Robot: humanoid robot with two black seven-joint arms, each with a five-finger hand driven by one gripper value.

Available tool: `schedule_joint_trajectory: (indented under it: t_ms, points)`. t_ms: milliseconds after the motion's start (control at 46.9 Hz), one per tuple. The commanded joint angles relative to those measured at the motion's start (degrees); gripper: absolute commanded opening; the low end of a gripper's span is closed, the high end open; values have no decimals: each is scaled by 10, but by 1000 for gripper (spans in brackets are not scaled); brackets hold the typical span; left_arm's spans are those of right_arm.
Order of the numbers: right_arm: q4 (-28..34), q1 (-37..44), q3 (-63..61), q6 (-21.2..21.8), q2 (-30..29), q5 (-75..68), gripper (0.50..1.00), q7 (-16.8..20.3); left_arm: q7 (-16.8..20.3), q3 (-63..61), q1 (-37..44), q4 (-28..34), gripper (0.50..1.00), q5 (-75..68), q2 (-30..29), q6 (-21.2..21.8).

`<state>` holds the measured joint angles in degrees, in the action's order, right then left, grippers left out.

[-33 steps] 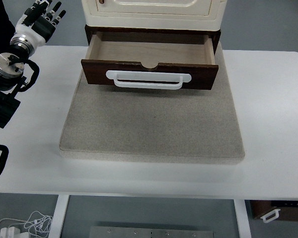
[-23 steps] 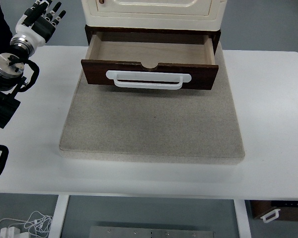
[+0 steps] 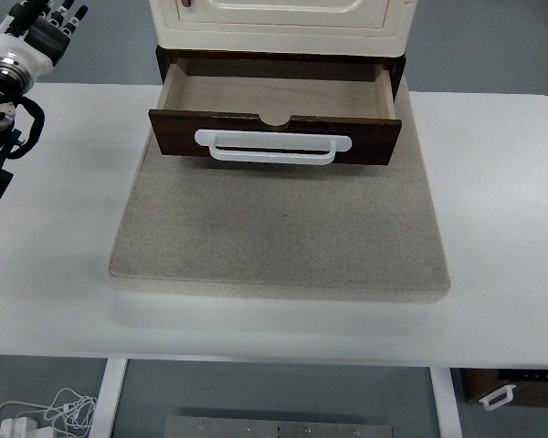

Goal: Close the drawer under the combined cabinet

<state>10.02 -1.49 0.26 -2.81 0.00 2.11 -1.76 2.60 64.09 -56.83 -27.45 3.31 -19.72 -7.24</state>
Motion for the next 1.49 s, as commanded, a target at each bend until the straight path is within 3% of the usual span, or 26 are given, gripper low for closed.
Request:
schedule_joint_trajectory:
  t_ms: [0,171,597,768,1109,1472]
  points:
    - [0,0,0,0,0,0,952,0,0,0,-5,-1,1000,-5,-8,-18]
    - [0,0,0,0,0,0,952,0,0,-8,-42,-18,1000,-7,-44,-33]
    - [0,0,0,0,0,0,952,0,-1,-31,-67,-263,1000,-16,-162,-22]
    - [0,0,0,0,0,0,952,0,-1,-81,-79,-375,1000,-41,-217,-21]
    - [0,0,0,0,0,0,952,0,-1,-202,-105,-568,1000,-67,-270,-21]
    - [0,0,0,0,0,0,952,0,-1,-398,-202,-652,1000,-162,-270,-27]
